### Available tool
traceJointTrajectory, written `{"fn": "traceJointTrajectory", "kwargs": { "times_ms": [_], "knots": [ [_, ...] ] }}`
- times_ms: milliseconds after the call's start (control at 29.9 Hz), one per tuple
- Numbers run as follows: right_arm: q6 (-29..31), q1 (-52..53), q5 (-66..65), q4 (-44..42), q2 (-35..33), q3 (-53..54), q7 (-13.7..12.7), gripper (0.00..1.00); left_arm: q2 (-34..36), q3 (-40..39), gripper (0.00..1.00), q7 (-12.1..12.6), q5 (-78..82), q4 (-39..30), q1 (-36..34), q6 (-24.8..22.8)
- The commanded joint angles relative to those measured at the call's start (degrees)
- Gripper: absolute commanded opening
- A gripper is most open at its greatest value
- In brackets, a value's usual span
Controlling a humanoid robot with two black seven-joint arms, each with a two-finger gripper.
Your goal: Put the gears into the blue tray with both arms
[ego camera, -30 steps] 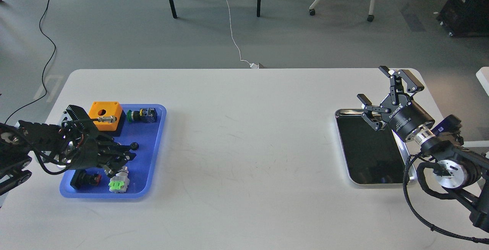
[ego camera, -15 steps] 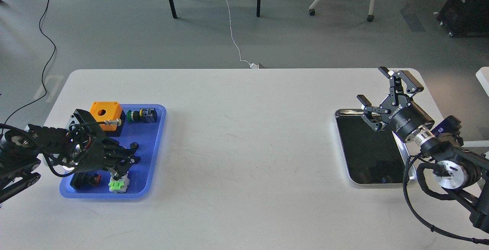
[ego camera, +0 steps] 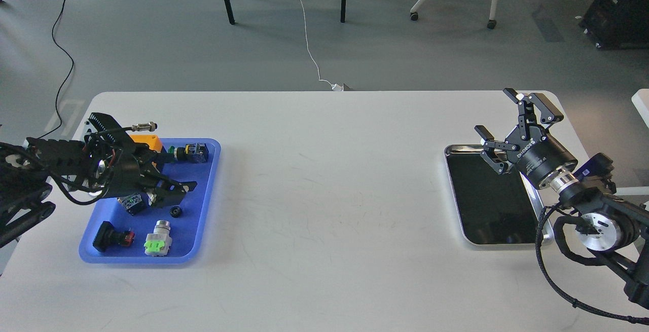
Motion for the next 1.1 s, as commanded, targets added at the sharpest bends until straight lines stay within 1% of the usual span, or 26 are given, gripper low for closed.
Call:
{"fn": "traceJointTrajectory", "kwargs": {
  "times_ms": [0,67,167,200,267,368,401,501,568,601,702,869,1069],
  "knots": [
    [0.0,0.2,0.0,-0.1,0.2,0.0,0.0,0.95,-0.2,-1.8,0.95,0.0,-15.5,-1.0,-0.8,-0.6],
    [-0.2,0.3,0.0,-0.1,0.3,0.0,0.0,0.95,-0.6,-1.9,0.98,0.0,-29.0,-1.1,-0.7,-0.5],
    [-0.5,0.3,0.0,-0.2,1.0,0.0,0.0,0.96,-2.5,-1.8,0.98,0.0,-50.6,-1.1,0.8,0.1],
    [-0.5,0.3,-0.1,-0.1,1.0,0.0,0.0,0.99,-3.9,-2.0,0.98,0.0,-59.1,-0.9,1.9,0.3],
    [-0.4,0.4,-0.2,0.1,1.1,-0.1,0.0,0.99,-5.5,-2.6,0.98,0.0,-73.1,-0.4,4.8,1.4],
    [-0.4,0.6,-0.2,0.1,1.7,-0.2,0.0,0.99,-7.7,-5.3,0.98,0.0,-83.4,-0.3,8.9,2.7],
    [-0.4,0.6,-0.2,0.1,1.8,-0.1,0.0,0.99,-9.0,-7.2,0.98,0.0,-84.9,-0.2,10.9,3.0],
    [-0.5,0.7,-0.2,0.0,2.2,-0.4,0.0,0.99,-13.3,-17.2,0.98,0.0,-85.5,-0.2,17.5,4.5],
    [-0.6,0.8,-0.1,0.1,2.3,-0.9,0.0,0.99,-15.6,-22.4,0.98,0.0,-85.7,-0.2,20.4,4.4],
    [-0.5,0.8,-0.2,0.1,2.4,-1.0,0.0,0.99,-18.0,-26.7,0.98,0.0,-85.8,-0.2,22.5,3.9],
    [-0.3,0.7,-0.1,-0.1,2.4,-0.6,0.0,0.99,-22.0,-33.5,0.98,0.0,-85.9,-0.2,25.8,3.0],
    [0.1,1.1,0.0,1.9,2.1,0.8,0.0,0.99,-24.6,-38.0,0.98,0.0,-85.9,-0.2,29.2,-2.7],
    [0.2,1.0,-0.1,3.0,1.7,1.6,0.0,0.99,-25.2,-38.6,0.98,0.0,-85.9,-0.2,30.7,-3.7]
  ]
}}
